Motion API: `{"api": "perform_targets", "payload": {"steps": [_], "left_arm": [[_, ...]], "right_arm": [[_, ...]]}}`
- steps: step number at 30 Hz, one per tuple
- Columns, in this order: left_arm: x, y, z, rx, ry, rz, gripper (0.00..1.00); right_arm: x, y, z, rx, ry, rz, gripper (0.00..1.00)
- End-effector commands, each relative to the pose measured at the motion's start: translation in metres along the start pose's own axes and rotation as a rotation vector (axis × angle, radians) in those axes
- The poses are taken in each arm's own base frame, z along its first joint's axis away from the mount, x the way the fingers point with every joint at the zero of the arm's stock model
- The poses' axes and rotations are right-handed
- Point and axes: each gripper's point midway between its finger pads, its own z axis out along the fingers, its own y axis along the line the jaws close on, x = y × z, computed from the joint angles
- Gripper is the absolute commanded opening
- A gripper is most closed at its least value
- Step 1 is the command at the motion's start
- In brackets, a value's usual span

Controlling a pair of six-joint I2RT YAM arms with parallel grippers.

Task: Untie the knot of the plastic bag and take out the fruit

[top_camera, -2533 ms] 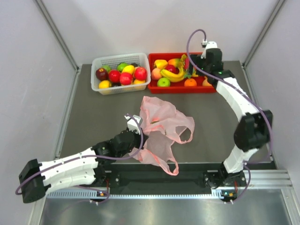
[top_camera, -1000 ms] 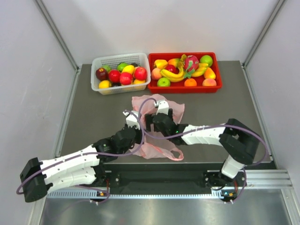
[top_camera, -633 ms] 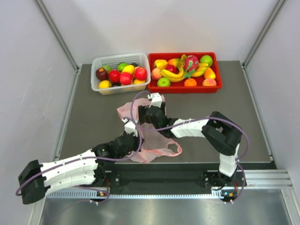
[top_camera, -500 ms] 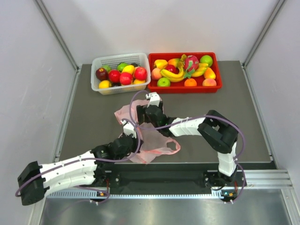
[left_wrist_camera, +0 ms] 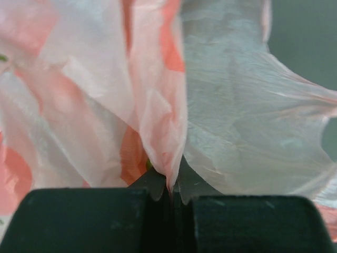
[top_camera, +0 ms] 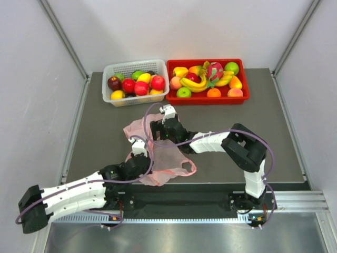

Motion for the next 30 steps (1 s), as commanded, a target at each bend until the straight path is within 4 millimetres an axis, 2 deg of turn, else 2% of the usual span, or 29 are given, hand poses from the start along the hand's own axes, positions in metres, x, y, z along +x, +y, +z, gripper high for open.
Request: {"api": "perform_targets", "payload": {"steps": [1,4,5,7,8,9,13,18,22,30], "left_arm": [[-0.013,0.015,-0.008,-0.101,-0.042,-0.058,0.00],[-0.030,0.009,-0.016,-0.086,-0.079,-0.077,0.00],[-0.036,0.008,-0.018,-0.085,-0.096,-0.082,0.00],[-0.050,0.008,-0.023,-0.098,-0.133,-0.084,0.00],[-0.055,0.016,-0.025,-0.139,-0.159,-0.076,0.00],[-0.059,0.019,-0.026,-0.159,-0.176,-0.077,0.00],[-0.079,0.027,-0.035,-0.220,-0.244,-0.089,0.00],[-0.090,0.035,-0.044,-0.265,-0.285,-0.111,0.00],[-0.095,0.040,-0.051,-0.273,-0.306,-0.118,0.00],[-0.092,0.043,-0.051,-0.279,-0.303,-0.128,0.00]], "right_arm": [[-0.024,-0.019,0.002,0.106,-0.034,0.007,0.95],[-0.012,-0.047,-0.006,0.213,0.019,0.007,0.88],[-0.014,-0.050,-0.012,0.226,0.015,0.011,0.87],[0.001,-0.065,-0.021,0.272,0.048,0.005,0.84],[0.001,-0.067,-0.026,0.280,0.050,0.008,0.84],[0.011,-0.073,-0.031,0.295,0.075,0.001,0.84],[0.031,-0.088,-0.041,0.330,0.129,-0.009,0.84],[0.055,-0.111,-0.052,0.379,0.206,-0.014,0.83],[0.065,-0.133,-0.069,0.466,0.260,-0.039,0.84],[0.079,-0.185,-0.127,0.688,0.349,-0.037,0.89]]}}
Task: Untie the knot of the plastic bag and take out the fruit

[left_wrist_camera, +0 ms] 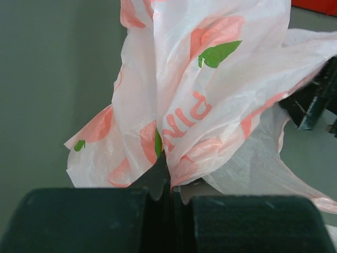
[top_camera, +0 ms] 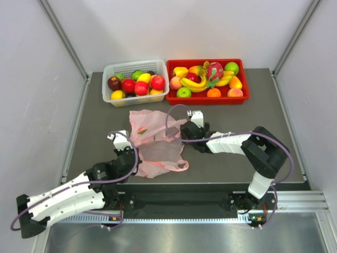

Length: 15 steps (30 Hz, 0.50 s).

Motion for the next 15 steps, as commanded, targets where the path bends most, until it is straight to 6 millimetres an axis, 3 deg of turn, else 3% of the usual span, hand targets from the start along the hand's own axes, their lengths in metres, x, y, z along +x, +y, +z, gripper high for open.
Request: {"api": "perform_targets", "payload": {"steps": [1,3,5,6,7,11,14,15], "left_arm": [[-0.011,-0.002,-0.003,-0.012,-0.021,-0.024,0.00],[-0.005,-0.006,0.000,0.010,-0.010,-0.012,0.00],[0.007,-0.017,0.003,0.053,0.035,0.008,0.00],[0.011,-0.024,0.006,0.085,0.038,0.019,0.00],[0.019,-0.027,0.009,0.095,0.060,0.036,0.00],[0.032,-0.043,0.012,0.148,0.113,0.047,0.00],[0.034,-0.052,0.013,0.186,0.122,0.068,0.00],[0.034,-0.054,0.014,0.187,0.123,0.073,0.00]], "right_arm": [[0.028,-0.054,-0.011,0.165,0.087,-0.022,0.89],[0.026,-0.053,-0.016,0.137,0.081,-0.019,0.89],[0.012,-0.030,-0.025,-0.008,0.052,-0.020,0.90],[0.020,-0.012,-0.032,-0.132,0.080,-0.053,0.89],[0.012,0.000,-0.038,-0.206,0.057,-0.045,0.87],[-0.008,0.037,-0.090,-0.457,-0.013,-0.083,0.82],[-0.019,0.051,-0.127,-0.602,-0.053,-0.087,0.65],[-0.018,0.056,-0.137,-0.657,-0.051,-0.090,0.52]]}}
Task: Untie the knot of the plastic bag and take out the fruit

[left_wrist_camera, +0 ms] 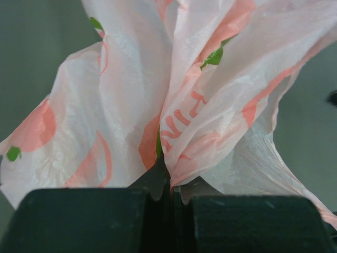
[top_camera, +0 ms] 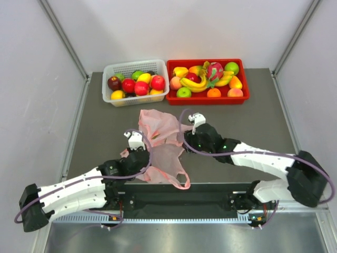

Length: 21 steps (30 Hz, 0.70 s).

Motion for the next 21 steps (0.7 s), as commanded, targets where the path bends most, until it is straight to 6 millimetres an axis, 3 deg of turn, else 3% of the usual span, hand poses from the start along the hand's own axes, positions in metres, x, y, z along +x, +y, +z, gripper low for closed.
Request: {"api": "perform_targets", "payload": {"steps": [1,2,3,6,8,9,11,12,17,21], "left_arm": [[-0.012,-0.024,0.001,0.095,-0.034,-0.022,0.00],[-0.014,-0.027,0.001,0.102,-0.037,-0.021,0.00],[-0.016,-0.029,0.001,0.111,-0.041,-0.016,0.00],[-0.025,-0.036,0.000,0.134,-0.069,-0.018,0.00],[-0.032,-0.041,-0.001,0.144,-0.085,-0.021,0.00],[-0.038,-0.044,-0.002,0.149,-0.096,-0.019,0.00],[-0.048,-0.050,-0.004,0.158,-0.114,-0.022,0.00],[-0.051,-0.051,-0.004,0.156,-0.118,-0.011,0.00],[-0.070,-0.061,-0.010,0.171,-0.146,-0.006,0.00],[-0.079,-0.062,-0.016,0.180,-0.158,0.001,0.00]], "right_arm": [[-0.026,0.050,-0.037,-0.265,-0.092,-0.037,0.45],[-0.030,0.063,-0.043,-0.331,-0.116,-0.050,0.38],[-0.030,0.071,-0.048,-0.369,-0.122,-0.058,0.24],[-0.034,0.084,-0.050,-0.416,-0.164,-0.080,0.00],[-0.030,0.091,-0.041,-0.429,-0.168,-0.089,0.00],[-0.044,0.099,-0.040,-0.449,-0.230,-0.083,0.00],[-0.039,0.107,-0.030,-0.454,-0.251,-0.077,0.00],[-0.056,0.116,-0.032,-0.478,-0.339,-0.062,0.00],[-0.066,0.138,-0.003,-0.447,-0.429,-0.039,0.00],[-0.083,0.139,0.020,-0.368,-0.519,0.030,0.00]]}}
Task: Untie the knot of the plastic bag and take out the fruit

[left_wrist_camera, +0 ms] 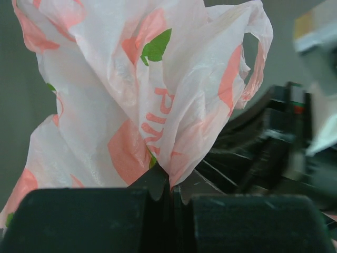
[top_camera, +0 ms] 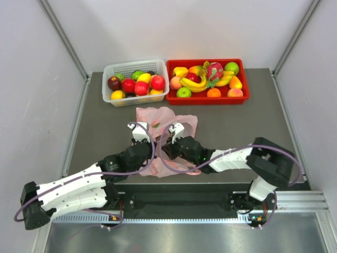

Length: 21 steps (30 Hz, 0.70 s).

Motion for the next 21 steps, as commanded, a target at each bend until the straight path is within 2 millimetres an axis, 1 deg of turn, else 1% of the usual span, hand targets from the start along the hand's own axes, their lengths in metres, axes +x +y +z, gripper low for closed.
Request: {"api": "perform_targets", "payload": {"steps": [1,2,3,4,5,6,7,8,9,10,11,12,13,14,15,16,17,18,19,20,21], "left_arm": [[-0.029,-0.014,-0.006,0.043,-0.065,-0.022,0.00],[-0.029,-0.014,-0.007,0.045,-0.063,-0.020,0.00],[-0.029,-0.013,-0.008,0.048,-0.062,-0.021,0.00],[-0.028,-0.012,-0.009,0.047,-0.054,-0.019,0.00],[-0.023,-0.009,-0.010,0.041,-0.045,-0.016,0.00],[-0.022,-0.009,-0.011,0.045,-0.042,-0.021,0.00],[-0.019,-0.009,-0.011,0.051,-0.034,-0.021,0.00],[-0.012,-0.006,-0.011,0.052,-0.020,-0.022,0.00],[-0.009,-0.006,-0.011,0.058,-0.012,-0.025,0.00],[-0.003,-0.007,-0.011,0.067,0.003,-0.027,0.00],[0.004,-0.004,-0.012,0.068,0.017,-0.034,0.00],[0.008,-0.004,-0.012,0.075,0.030,-0.039,0.00],[0.012,-0.003,-0.013,0.079,0.038,-0.044,0.00],[0.019,0.000,-0.012,0.078,0.050,-0.043,0.00],[0.020,0.000,-0.013,0.083,0.048,-0.056,0.00],[0.022,0.001,-0.014,0.082,0.050,-0.059,0.00],[0.029,0.007,-0.014,0.079,0.052,-0.060,0.00],[0.028,0.006,-0.014,0.081,0.049,-0.063,0.00],[0.030,0.007,-0.013,0.080,0.050,-0.059,0.00],[0.033,0.008,-0.013,0.080,0.053,-0.059,0.00],[0.034,0.009,-0.013,0.080,0.055,-0.059,0.00]], "right_arm": [[-0.063,0.007,0.026,0.045,-0.271,0.059,0.00],[-0.074,0.009,0.032,0.054,-0.305,0.072,0.00],[-0.078,-0.001,0.034,0.107,-0.328,0.078,0.00],[-0.075,-0.005,0.039,0.128,-0.334,0.079,0.00],[-0.086,-0.005,0.039,0.132,-0.382,0.089,0.00],[-0.089,-0.010,0.039,0.160,-0.401,0.088,0.01],[-0.088,-0.012,0.042,0.171,-0.405,0.085,0.04],[-0.097,-0.011,0.044,0.179,-0.422,0.080,0.09],[-0.098,-0.013,0.048,0.194,-0.421,0.073,0.27],[-0.094,-0.014,0.053,0.203,-0.410,0.064,0.39],[-0.104,-0.011,0.059,0.201,-0.422,0.058,0.48],[-0.091,-0.015,0.068,0.221,-0.373,0.038,0.64],[-0.088,-0.016,0.073,0.230,-0.354,0.029,0.73],[-0.097,-0.013,0.080,0.234,-0.358,0.031,0.79],[-0.095,-0.014,0.086,0.237,-0.341,0.028,0.87],[-0.077,-0.019,0.095,0.253,-0.280,0.010,0.89],[-0.076,-0.019,0.115,0.256,-0.239,0.013,0.93],[-0.076,-0.019,0.115,0.256,-0.239,0.013,0.94],[-0.069,-0.024,0.126,0.268,-0.207,0.016,0.95],[-0.065,-0.023,0.132,0.260,-0.186,0.011,0.95],[-0.049,-0.026,0.141,0.262,-0.150,0.003,0.96]]}}
